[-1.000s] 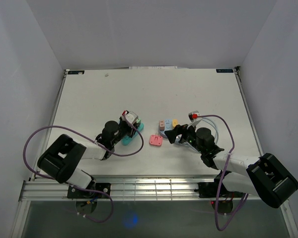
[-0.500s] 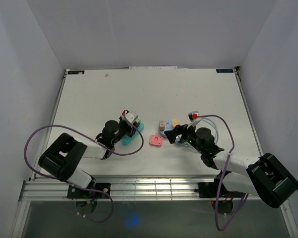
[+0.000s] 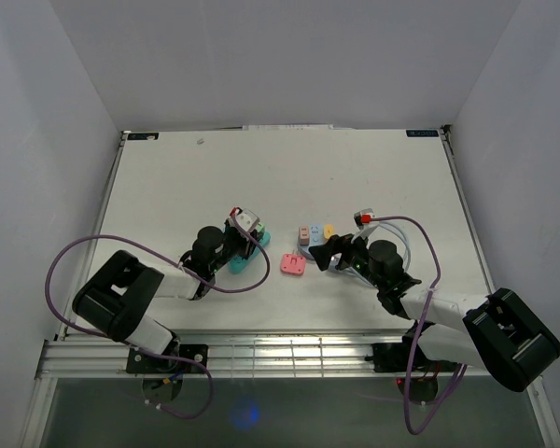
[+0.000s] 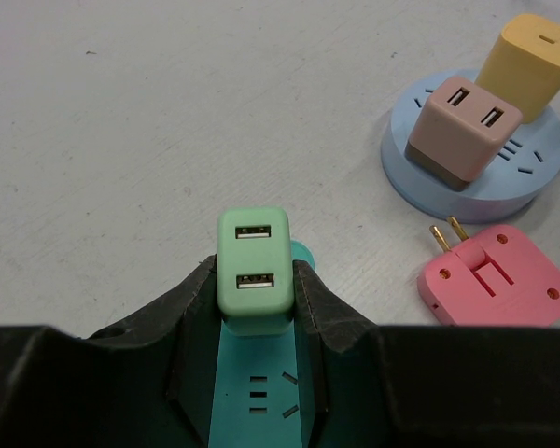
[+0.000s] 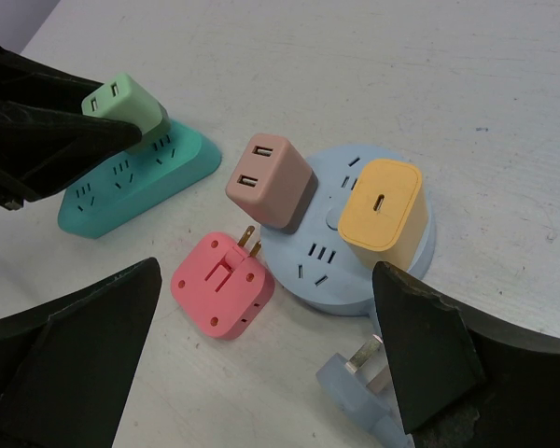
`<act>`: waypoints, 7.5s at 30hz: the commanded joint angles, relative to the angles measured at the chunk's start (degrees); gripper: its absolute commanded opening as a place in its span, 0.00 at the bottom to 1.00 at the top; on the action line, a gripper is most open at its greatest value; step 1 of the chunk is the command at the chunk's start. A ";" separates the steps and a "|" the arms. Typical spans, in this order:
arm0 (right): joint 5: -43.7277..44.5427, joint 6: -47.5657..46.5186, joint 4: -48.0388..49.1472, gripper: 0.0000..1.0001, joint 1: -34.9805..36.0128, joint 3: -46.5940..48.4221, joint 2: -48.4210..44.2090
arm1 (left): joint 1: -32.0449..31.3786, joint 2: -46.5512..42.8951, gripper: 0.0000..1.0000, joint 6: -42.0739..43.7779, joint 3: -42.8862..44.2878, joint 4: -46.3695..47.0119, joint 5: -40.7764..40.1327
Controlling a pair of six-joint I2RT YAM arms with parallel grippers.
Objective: Insert the plug
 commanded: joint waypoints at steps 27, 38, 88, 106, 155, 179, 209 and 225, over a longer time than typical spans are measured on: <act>-0.40 -0.81 2.76 1.00 -0.19 0.36 -0.58 | 0.15 -0.28 0.00 -4.26 0.49 -6.48 3.74; -0.49 -0.81 2.85 1.00 -0.19 0.45 -0.40 | -7.04 0.77 0.00 -3.56 0.93 -6.57 0.42; -17.27 2.44 0.48 0.13 1.75 13.79 9.43 | -14.18 7.63 0.00 5.94 2.95 -1.38 1.29; -19.30 6.48 -3.92 0.08 1.83 19.79 23.32 | -14.18 8.25 0.00 6.02 3.57 -3.05 -0.21; -15.87 9.29 -7.02 0.08 1.75 18.48 13.29 | -14.26 10.09 0.00 4.97 2.51 0.02 -0.47; -13.14 11.14 -11.04 0.08 1.39 21.19 7.33 | -14.18 10.27 0.00 4.44 2.34 0.55 -0.12; -10.33 9.39 -10.60 0.08 -0.27 17.15 7.34 | -14.18 6.05 0.52 2.95 -0.82 5.72 -2.57; -5.07 5.78 -26.58 0.56 -0.72 14.42 1.09 | -14.09 -8.97 0.98 -1.61 -1.36 0.39 -5.30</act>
